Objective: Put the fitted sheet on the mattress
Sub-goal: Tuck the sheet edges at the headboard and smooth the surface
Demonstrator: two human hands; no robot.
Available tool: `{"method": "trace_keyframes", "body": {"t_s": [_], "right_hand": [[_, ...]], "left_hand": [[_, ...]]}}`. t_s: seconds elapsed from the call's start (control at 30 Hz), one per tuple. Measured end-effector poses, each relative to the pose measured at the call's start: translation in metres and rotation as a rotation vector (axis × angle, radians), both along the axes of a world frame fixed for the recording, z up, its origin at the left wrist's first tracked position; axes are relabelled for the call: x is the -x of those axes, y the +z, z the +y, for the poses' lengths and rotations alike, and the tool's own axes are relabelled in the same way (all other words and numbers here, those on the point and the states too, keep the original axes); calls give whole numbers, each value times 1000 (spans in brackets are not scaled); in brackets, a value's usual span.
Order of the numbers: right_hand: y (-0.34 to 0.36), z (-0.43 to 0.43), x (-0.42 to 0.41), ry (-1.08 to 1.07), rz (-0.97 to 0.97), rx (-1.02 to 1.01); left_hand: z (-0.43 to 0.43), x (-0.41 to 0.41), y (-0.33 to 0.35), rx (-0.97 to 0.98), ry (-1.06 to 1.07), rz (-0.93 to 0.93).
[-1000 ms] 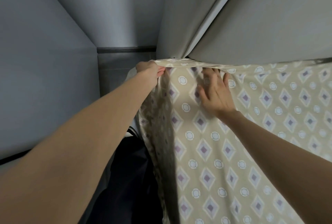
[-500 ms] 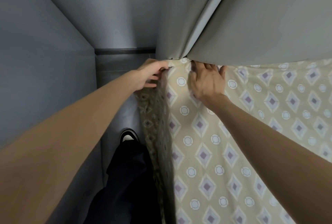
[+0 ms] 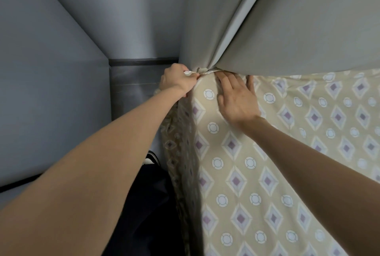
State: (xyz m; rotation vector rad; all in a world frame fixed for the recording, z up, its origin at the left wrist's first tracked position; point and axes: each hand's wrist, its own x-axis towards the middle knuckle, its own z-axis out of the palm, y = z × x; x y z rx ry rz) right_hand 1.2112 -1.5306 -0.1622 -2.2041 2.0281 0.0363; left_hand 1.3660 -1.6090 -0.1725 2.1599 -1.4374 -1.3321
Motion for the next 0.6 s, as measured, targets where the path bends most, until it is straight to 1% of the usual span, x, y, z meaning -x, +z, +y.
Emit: {"method": "trace_keyframes", "body": {"t_s": [0.1, 0.17, 0.23, 0.4, 0.5, 0.53, 0.6], "right_hand": [[5, -13, -10, -49, 27, -83], [10, -30, -17, -157, 23, -185], [8, -40, -18, -194, 10, -238], [14, -24, 1, -122, -227, -237], [23, -7, 7, -38, -320, -160], [24, 0, 10, -38, -329, -164], [31, 13, 24, -108, -314, -192]], "left_hand": [[-5, 4, -2, -68, 4, -29], [-8, 8, -4, -113, 44, -18], [-9, 12, -7, -157, 90, 15], [-4, 11, -10, -269, 224, 131], [1, 15, 9, -229, 224, 118], [4, 17, 17, -196, 205, 82], [14, 27, 35, -100, 175, -25]]}}
